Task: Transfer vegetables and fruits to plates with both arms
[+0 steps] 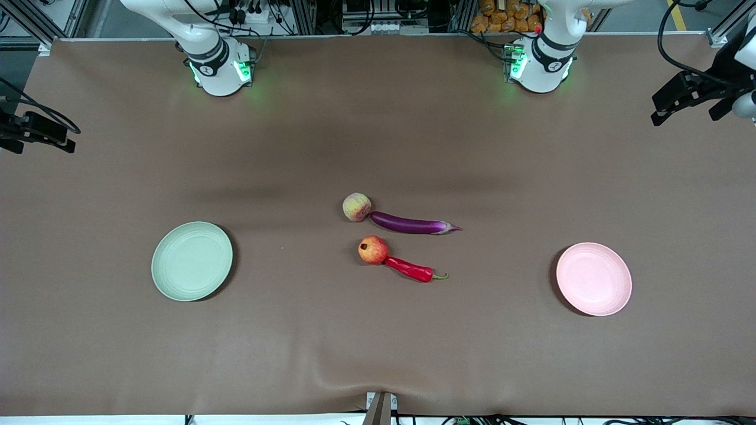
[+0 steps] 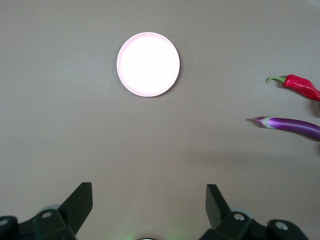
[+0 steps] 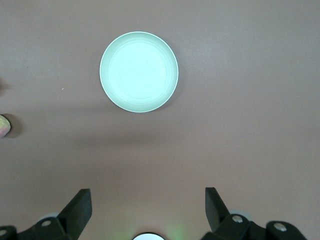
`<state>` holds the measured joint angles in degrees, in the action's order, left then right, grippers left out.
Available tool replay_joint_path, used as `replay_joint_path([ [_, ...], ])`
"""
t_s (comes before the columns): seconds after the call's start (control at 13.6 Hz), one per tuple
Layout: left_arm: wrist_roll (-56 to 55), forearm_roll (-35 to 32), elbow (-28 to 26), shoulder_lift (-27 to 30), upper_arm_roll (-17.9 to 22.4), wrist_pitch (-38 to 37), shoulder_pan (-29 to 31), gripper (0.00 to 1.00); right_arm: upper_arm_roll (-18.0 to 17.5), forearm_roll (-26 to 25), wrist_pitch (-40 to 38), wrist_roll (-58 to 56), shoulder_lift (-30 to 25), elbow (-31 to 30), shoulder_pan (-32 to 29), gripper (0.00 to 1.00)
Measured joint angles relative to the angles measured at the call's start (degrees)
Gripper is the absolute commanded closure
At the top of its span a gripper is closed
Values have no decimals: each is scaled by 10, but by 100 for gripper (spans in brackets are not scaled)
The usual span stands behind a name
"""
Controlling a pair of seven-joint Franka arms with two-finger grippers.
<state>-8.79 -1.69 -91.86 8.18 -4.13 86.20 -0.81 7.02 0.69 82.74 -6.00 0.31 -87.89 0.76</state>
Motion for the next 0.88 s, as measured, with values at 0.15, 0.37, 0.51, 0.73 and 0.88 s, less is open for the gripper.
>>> replay_joint_path([
  [0.15, 0, 2, 2, 0, 0, 0, 0, 0, 0, 0, 0, 0, 0, 0, 0, 0],
  [0.37, 0, 12, 4, -2, 1, -1, 1, 0, 1, 0, 0, 0, 0, 0, 0, 0],
  [0.51, 0, 12, 15, -12, 3, -10, 1, 0, 1, 0, 0, 0, 0, 0, 0, 0],
  [0.73, 1, 12, 24, -28, 2, -17, 1, 0, 1, 0, 0, 0, 2, 0, 0, 0],
  [0.88, 1, 14, 25, -33, 1, -19, 1, 0, 1, 0, 0, 0, 2, 0, 0, 0],
])
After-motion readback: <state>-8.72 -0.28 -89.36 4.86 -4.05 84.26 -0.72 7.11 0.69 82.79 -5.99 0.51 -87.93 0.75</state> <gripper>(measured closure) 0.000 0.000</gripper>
